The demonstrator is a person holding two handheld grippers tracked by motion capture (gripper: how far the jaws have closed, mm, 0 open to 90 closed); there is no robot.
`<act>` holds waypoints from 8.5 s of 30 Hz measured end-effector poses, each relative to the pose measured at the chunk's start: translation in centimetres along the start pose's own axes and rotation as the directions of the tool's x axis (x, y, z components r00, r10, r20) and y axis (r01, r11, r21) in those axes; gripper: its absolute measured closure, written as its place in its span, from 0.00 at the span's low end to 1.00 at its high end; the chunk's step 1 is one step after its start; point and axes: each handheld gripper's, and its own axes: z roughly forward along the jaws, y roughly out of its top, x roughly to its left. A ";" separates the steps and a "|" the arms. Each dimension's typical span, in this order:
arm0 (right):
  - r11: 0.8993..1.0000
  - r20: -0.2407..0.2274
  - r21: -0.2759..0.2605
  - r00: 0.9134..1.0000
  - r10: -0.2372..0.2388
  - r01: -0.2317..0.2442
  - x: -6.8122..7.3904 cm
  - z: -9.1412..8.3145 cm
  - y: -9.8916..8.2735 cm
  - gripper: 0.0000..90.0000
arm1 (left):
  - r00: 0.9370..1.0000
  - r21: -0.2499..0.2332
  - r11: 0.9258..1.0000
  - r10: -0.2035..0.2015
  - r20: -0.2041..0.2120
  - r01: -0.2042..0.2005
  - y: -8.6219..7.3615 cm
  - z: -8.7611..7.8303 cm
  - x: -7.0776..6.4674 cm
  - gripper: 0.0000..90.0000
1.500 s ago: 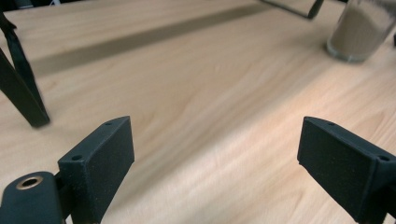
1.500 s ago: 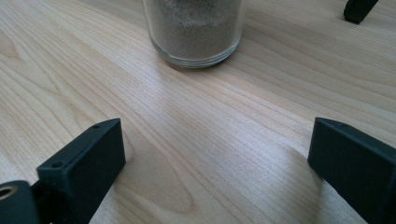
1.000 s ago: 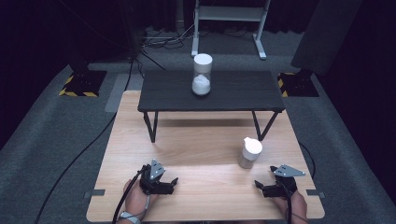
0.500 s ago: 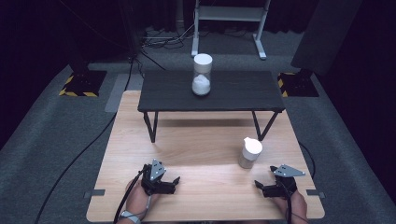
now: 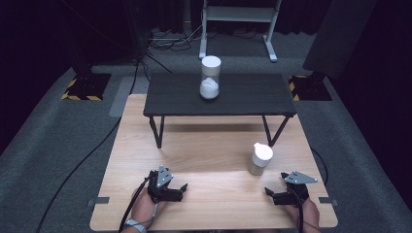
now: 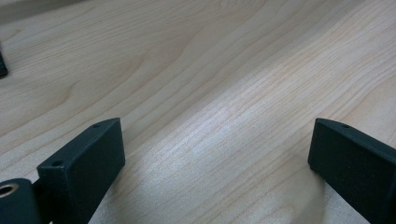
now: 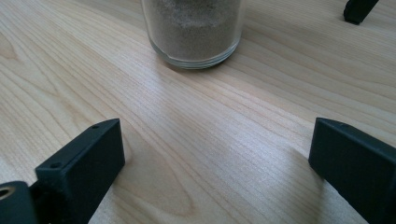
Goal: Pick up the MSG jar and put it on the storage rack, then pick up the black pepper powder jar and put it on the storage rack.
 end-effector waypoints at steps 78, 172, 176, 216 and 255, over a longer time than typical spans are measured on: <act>1.000 0.008 0.001 1.000 0.006 -0.006 0.1 0.1 0.1 0.04 | 1.000 -0.001 1.000 -0.002 0.000 0.002 0.0 0.0 0.0 0.04; 1.000 0.011 0.024 1.000 0.012 -0.012 0.1 0.1 0.6 0.01 | 1.000 0.000 1.000 -0.001 -0.002 0.001 0.1 0.1 0.0 0.04; 0.999 0.004 0.052 1.000 0.010 -0.010 0.2 0.1 1.3 0.00 | 1.000 0.000 1.000 -0.001 -0.001 0.001 0.1 0.1 0.0 0.04; 0.979 0.013 -0.204 1.000 -0.024 0.026 0.8 -2.2 5.2 0.00 | 1.000 0.002 1.000 -0.005 -0.010 0.005 0.1 0.1 -0.1 0.04; 0.994 0.032 -0.112 0.999 -0.015 0.019 2.7 0.9 9.4 0.33 | 1.000 0.002 1.000 -0.006 -0.019 0.006 0.1 0.0 -0.3 0.05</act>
